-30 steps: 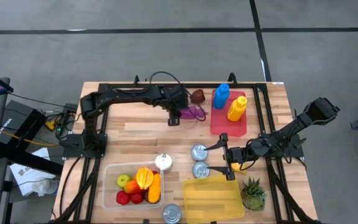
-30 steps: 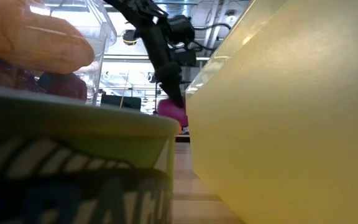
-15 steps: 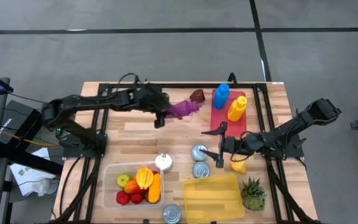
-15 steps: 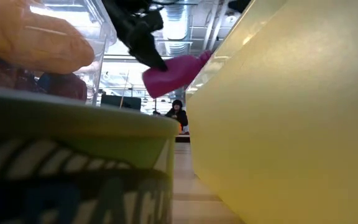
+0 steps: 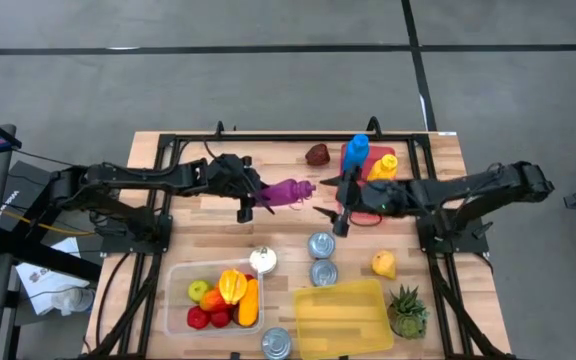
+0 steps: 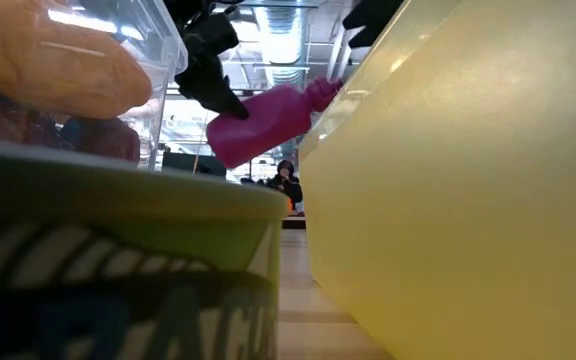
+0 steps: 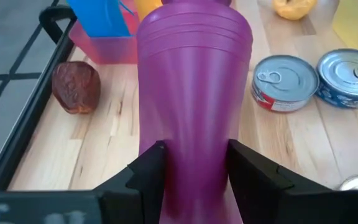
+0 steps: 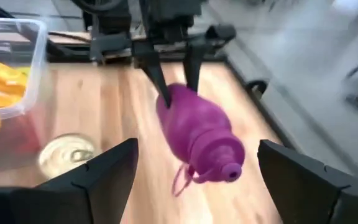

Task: Pick & Place Food Item
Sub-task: Put the purple water bottle into the red bin

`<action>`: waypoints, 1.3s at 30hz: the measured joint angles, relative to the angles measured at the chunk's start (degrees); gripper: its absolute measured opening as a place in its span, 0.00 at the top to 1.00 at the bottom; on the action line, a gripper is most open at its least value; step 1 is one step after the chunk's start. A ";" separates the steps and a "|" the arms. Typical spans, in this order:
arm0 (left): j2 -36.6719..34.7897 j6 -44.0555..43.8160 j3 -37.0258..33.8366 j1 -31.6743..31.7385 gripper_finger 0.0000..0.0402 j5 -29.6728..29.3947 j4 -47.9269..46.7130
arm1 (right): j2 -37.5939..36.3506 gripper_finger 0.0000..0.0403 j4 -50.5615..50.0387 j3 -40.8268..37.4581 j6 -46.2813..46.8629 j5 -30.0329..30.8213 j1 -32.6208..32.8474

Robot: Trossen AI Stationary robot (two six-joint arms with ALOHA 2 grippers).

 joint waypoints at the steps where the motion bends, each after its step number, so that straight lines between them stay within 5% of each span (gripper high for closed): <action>1: 0.00 0.02 -0.02 -0.06 0.64 0.00 0.29 | 0.00 0.21 -1.25 0.63 1.21 -2.21 -1.04; 13: 0.00 1.70 -0.04 -0.72 0.64 0.06 1.83 | 2.60 0.04 -3.93 0.97 3.40 -5.20 -6.44; 27: 0.00 2.17 -0.04 -0.72 0.64 0.79 1.88 | 11.24 0.04 3.38 0.88 1.43 -12.16 -11.94; 39: 0.00 3.21 -0.04 -0.72 0.64 0.90 1.44 | 11.72 0.23 4.21 0.90 1.44 -15.92 -12.44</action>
